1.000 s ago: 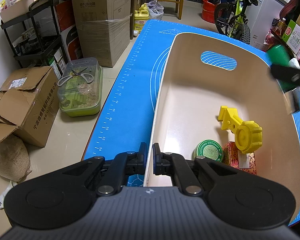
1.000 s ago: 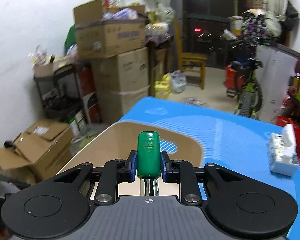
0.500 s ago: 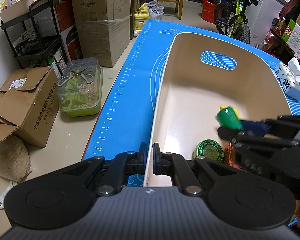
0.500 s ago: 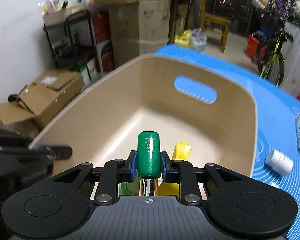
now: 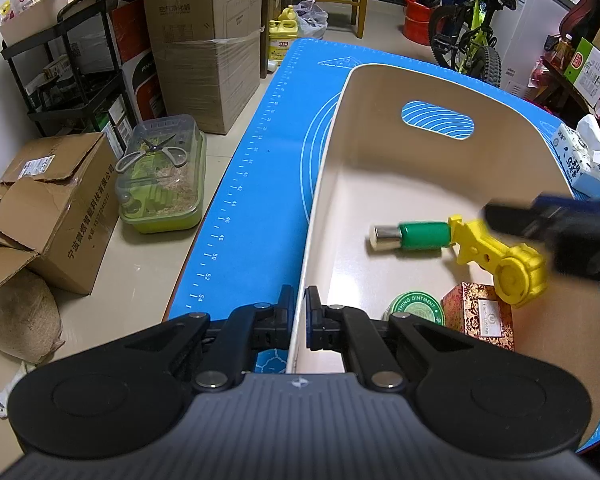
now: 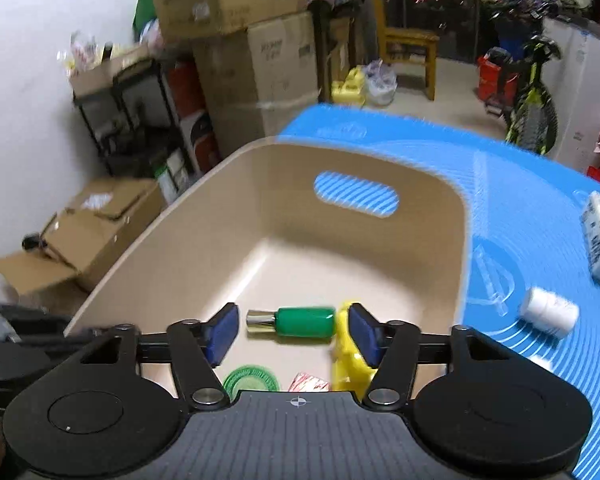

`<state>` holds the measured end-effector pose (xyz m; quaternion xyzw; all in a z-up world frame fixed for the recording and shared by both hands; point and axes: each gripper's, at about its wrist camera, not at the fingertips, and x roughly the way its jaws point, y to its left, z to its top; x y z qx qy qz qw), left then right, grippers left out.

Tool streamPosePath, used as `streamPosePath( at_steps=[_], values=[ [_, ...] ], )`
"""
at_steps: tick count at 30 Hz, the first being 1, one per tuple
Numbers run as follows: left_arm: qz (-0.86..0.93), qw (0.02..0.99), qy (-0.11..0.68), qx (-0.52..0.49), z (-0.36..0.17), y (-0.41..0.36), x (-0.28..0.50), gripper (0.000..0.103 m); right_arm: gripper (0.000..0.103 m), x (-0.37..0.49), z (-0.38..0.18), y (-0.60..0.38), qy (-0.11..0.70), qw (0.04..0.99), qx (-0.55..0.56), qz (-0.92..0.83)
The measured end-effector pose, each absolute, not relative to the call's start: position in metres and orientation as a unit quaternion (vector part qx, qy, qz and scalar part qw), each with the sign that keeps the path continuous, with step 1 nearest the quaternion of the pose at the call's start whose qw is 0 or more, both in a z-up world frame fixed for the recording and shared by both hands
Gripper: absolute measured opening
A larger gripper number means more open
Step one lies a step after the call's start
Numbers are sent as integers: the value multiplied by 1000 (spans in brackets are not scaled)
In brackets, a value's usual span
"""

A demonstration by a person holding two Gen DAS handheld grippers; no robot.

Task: Organize rigid objects
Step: 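Carry the green-handled screwdriver into the beige bin and open the right gripper, then reach the right gripper to the white pill bottle and grasp it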

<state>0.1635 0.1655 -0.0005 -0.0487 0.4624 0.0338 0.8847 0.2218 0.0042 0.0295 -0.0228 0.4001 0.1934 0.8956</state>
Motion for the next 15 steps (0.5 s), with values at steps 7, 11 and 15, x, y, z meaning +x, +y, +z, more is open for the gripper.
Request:
streamPosePath(
  at_steps=[7,11,15],
  values=[
    [34,885,463,-48,0,167,165,7,82,230,70,-48,345,924,5,165],
    [34,885,463,-47,0,167,164,7,89,242,77,-81,331,935,7,126],
    [36,884,463,-44,1,167,165,8,90,258,70,-114,334,938,15,92]
  ],
)
